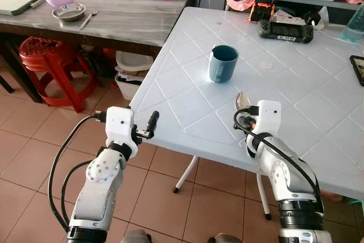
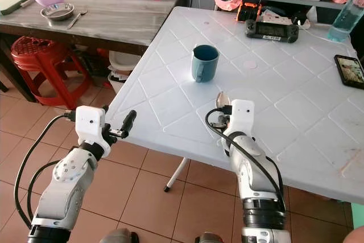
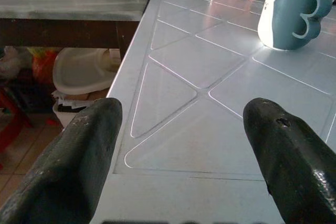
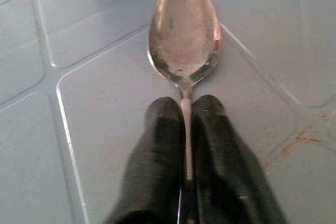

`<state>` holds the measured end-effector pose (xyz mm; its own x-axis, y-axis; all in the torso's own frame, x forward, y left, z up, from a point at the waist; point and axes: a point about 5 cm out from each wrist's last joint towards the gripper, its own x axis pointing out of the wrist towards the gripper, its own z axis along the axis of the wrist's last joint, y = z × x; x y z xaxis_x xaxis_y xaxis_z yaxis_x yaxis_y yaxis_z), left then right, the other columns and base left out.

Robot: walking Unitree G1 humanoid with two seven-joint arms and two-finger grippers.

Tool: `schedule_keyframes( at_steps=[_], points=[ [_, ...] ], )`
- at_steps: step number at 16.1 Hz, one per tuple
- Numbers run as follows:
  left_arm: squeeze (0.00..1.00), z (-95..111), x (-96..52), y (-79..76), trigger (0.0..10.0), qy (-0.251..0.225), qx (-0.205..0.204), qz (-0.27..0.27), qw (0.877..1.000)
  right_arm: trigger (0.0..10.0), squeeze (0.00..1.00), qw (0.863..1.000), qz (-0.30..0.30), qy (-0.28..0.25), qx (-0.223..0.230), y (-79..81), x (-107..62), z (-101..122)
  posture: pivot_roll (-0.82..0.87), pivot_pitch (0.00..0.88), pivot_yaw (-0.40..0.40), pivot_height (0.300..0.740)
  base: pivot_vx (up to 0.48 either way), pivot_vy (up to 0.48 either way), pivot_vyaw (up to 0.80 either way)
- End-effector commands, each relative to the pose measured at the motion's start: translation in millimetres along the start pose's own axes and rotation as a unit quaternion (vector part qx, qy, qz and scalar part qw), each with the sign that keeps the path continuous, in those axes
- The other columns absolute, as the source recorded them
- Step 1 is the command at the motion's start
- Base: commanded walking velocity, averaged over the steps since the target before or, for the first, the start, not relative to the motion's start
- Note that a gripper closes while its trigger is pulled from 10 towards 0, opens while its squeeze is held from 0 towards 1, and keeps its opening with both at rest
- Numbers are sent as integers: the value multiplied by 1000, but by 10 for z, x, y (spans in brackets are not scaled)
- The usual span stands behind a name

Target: Setting the table

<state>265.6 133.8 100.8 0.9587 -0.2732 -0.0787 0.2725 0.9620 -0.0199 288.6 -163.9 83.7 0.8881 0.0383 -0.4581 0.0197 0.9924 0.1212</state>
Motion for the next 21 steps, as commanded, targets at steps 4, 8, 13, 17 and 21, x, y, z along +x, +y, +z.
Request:
schedule_keyframes(
  at_steps=[4, 8, 13, 17, 21],
  points=[
    [0, -40, -3, -16, 10000, 15, 2, -5, 1000, 10000, 1000, 992, 6, 122, -16, -29, -28, -511, 1, 37, 44, 740, 0, 0, 0],
    [0, -45, -1, -17, 10000, 18, 2, -5, 1000, 10000, 0, 992, 10, 120, -49, -94, -7, -485, 2, 38, 40, 740, 0, 0, 0],
    [0, -54, 10, -12, 10000, 24, 4, -6, 1000, 0, 0, 989, 2, 145, -15, -209, -9, -566, 4, 35, 41, 740, 0, 0, 0],
    [0, -68, 17, -13, 10000, 29, 6, -8, 1000, 0, 0, 987, -1, 161, 15, -248, -32, -634, 1, 32, 44, 740, 0, 0, 0],
    [0, -70, 28, 1, 10000, 25, 1, -5, 1000, 0, 0, 992, -28, 99, 71, -169, -29, -479, -5, 20, 43, 740, 0, 0, 0]
  ],
)
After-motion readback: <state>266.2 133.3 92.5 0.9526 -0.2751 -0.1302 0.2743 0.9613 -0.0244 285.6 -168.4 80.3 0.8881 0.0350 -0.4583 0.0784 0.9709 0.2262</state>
